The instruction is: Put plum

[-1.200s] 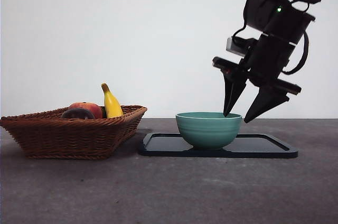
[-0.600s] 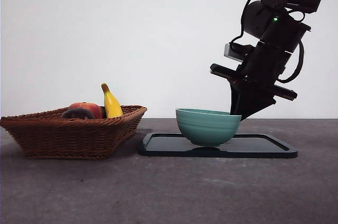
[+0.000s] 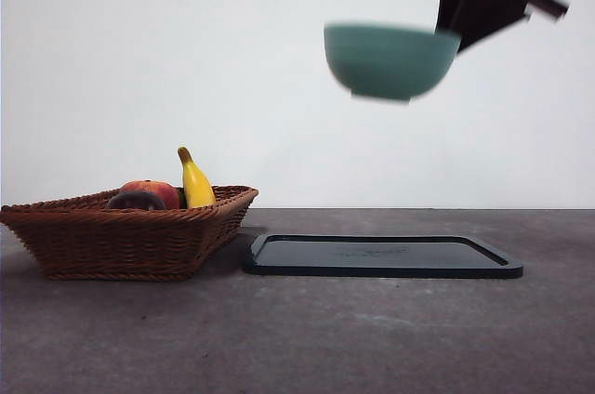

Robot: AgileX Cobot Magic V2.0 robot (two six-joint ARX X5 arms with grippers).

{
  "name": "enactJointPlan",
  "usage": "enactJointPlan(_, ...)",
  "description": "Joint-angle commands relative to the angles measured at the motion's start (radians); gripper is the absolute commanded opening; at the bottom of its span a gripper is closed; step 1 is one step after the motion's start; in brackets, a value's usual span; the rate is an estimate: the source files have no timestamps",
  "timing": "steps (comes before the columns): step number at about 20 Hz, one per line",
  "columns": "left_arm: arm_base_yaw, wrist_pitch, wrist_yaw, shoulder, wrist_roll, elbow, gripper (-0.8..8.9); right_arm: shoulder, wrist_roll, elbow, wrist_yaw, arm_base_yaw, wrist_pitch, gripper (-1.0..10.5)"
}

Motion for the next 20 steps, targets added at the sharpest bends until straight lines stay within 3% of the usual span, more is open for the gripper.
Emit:
enactJointPlan(1,-0.003,0.004,0.006,0.008,0.009,0.018,4.36,-0.068,-0.029,-0.008,0.008,0.027,-0.026,0.1)
enactJointPlan(8,-0.003,0.004,0.006,0.008,0.008,0.018,4.36,-0.237,-0.016,-0.285,0.050,0.134,0.039,0.1)
enactJointPlan(15,-0.003,0.004,0.006,0.008,0.008,0.018,4.36,-0.201,0.053,-0.527,0.058,0.230,0.261,0.1)
enactJointPlan(20,-0.003,0.004,0.006,0.008,0.008,0.018,4.36,-0.109,0.056,-0.563,0.107,0.269,0.312,0.1)
